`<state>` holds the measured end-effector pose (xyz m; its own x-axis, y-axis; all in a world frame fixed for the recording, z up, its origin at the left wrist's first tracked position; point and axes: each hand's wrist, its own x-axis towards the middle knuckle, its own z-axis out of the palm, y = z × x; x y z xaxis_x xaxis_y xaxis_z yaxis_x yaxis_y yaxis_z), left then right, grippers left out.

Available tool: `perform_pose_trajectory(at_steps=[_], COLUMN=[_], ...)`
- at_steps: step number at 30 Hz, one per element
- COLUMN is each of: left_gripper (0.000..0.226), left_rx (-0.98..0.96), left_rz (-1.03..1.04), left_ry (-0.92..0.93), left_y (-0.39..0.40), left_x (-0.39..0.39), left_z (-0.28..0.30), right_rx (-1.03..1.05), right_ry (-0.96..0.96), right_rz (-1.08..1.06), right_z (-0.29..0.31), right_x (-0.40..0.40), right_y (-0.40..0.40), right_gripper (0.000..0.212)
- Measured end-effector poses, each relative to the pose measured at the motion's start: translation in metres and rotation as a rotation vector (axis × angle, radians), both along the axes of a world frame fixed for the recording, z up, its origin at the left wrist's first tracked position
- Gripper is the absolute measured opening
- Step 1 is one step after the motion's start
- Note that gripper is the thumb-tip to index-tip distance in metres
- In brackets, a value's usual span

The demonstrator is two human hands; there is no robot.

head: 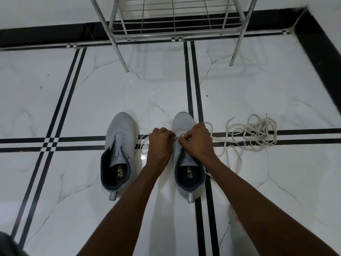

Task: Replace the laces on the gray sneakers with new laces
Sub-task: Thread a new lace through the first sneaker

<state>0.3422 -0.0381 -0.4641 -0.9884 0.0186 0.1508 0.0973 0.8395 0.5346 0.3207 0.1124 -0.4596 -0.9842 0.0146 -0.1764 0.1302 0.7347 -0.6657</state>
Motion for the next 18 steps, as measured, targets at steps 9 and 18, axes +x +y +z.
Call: perform_pose_trajectory(at_steps=[9, 18], left_gripper=[0.023, 0.001], left_rx=[0.014, 0.095], left_rz=[0.412, -0.002], left_ry=[-0.065, -0.008], left_y=[-0.039, -0.005], left_x=[-0.002, 0.0], left_z=[0.006, -0.004], right_rx=[-0.003, 0.016], right_ry=[0.013, 0.059], right_rz=[-0.008, 0.051], right_z=[0.0, -0.002], right_x=[-0.001, -0.004], right_y=[0.005, 0.007], right_gripper=[0.019, 0.021])
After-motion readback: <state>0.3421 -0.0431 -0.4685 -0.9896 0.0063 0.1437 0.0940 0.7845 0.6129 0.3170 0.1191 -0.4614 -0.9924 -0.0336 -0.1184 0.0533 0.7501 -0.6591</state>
